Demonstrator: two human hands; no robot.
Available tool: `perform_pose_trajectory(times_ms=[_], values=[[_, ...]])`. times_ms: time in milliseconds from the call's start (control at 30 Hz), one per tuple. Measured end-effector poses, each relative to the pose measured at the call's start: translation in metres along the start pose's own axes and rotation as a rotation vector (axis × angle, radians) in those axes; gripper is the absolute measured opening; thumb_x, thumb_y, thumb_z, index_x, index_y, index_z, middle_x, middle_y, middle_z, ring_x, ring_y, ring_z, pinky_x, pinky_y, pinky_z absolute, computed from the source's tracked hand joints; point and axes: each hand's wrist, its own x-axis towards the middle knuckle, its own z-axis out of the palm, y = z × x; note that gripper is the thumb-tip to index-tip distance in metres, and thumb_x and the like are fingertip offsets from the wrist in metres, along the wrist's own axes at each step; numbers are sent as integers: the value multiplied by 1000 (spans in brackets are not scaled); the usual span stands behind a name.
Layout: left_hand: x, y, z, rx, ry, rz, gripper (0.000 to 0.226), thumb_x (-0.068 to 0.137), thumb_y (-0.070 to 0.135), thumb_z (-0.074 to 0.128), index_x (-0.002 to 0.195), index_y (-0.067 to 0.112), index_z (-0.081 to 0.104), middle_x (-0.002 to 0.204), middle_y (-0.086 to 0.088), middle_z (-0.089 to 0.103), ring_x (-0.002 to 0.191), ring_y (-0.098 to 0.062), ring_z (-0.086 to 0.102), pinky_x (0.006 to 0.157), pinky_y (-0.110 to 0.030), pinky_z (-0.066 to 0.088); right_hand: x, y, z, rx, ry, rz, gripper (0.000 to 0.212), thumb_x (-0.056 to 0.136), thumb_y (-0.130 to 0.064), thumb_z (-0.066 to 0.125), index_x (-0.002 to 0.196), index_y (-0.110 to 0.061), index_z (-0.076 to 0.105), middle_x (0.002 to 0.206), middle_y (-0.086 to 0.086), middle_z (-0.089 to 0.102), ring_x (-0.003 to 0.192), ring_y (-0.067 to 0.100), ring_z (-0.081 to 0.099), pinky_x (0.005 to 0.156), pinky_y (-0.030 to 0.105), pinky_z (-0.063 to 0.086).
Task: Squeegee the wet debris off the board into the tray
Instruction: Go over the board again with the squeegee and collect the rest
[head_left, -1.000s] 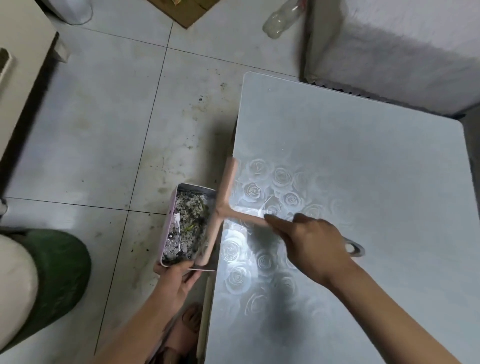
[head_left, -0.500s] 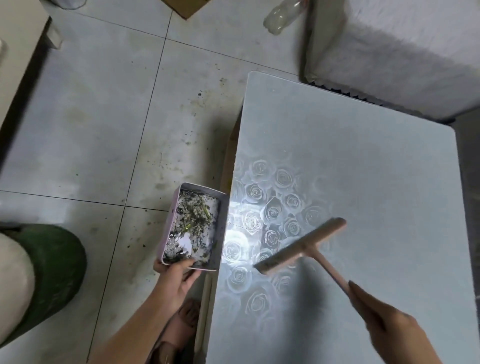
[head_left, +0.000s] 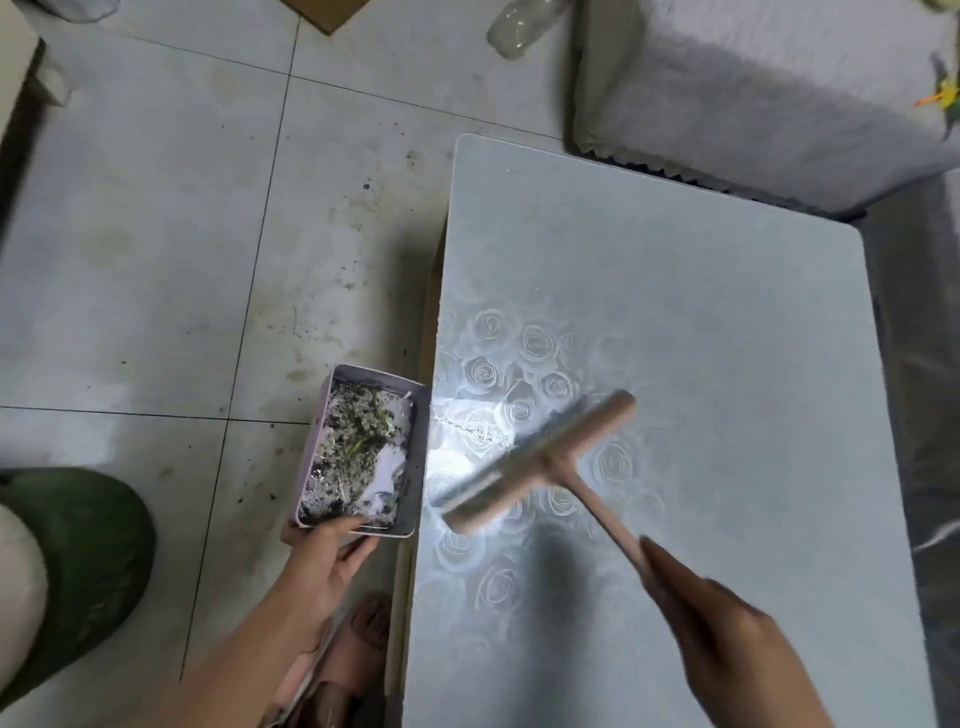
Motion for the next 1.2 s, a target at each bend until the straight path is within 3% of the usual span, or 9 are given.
perform_pose_trajectory(times_ms=[167,267,400,533,633,800,900,1033,1200], values=[[0,-2,-2,-35,-22,-15,13,91,-9,48,101,-3,53,118,-20,55,113,-30,53,98,-42,45,-22,24,6,24,-173,136,47,89,-26,62,134,-33,51,92,5,68,86,16,66,80,25,49],[1,-2,-3,-44,-12,10,29,91,-11,48,118,-4,48,119,-20,56,113,-30,55,102,-43,44,-11,18,32,91,-191,99,51,95,-19,53,142,-30,36,92,10,66,85,23,64,80,28,49],[-1,-1,-1,-10,-29,1,13,91,-11,48,89,1,54,98,-14,62,102,-28,57,92,-41,46,12,-12,58,191,-143,-19,57,96,-9,49,146,-26,26,86,7,59,80,25,60,74,31,47],[1,2,-2,-19,-32,7,10,90,-9,50,96,-2,55,105,-16,62,108,-29,56,91,-41,46,20,-5,38,280,-11,-186,46,92,-11,58,132,-34,55,84,-8,60,73,4,60,71,19,47],[3,4,-3,-9,-14,6,14,91,-9,50,103,-3,53,117,-20,57,96,-26,59,90,-42,46,21,40,6,239,18,-138,33,85,-7,66,112,-26,69,80,-22,67,63,-13,56,63,2,42],[7,3,3,-36,-7,26,26,89,-12,49,113,-2,48,116,-18,57,87,-25,59,93,-43,47,37,75,-14,95,-166,-151,30,88,-9,65,87,-39,63,67,-13,59,50,3,46,53,17,40],[6,1,7,-40,-24,4,13,90,-11,48,95,0,52,101,-17,61,85,-25,59,95,-43,50,66,54,-3,44,-189,-348,24,90,-12,64,96,-35,64,73,-20,57,58,-3,49,56,14,41],[4,1,11,-46,-11,32,15,91,-12,47,83,-1,54,86,-15,61,84,-28,59,83,-43,56,96,10,8,-126,-275,-619,22,97,-33,51,115,-37,61,93,-17,60,75,7,59,63,28,48],[8,3,12,-47,-12,13,13,91,-11,48,87,0,54,89,-15,59,82,-25,58,91,-41,53,90,41,-37,-196,-257,-604,19,95,-40,50,112,-46,55,86,-23,54,70,-4,56,59,19,47]])
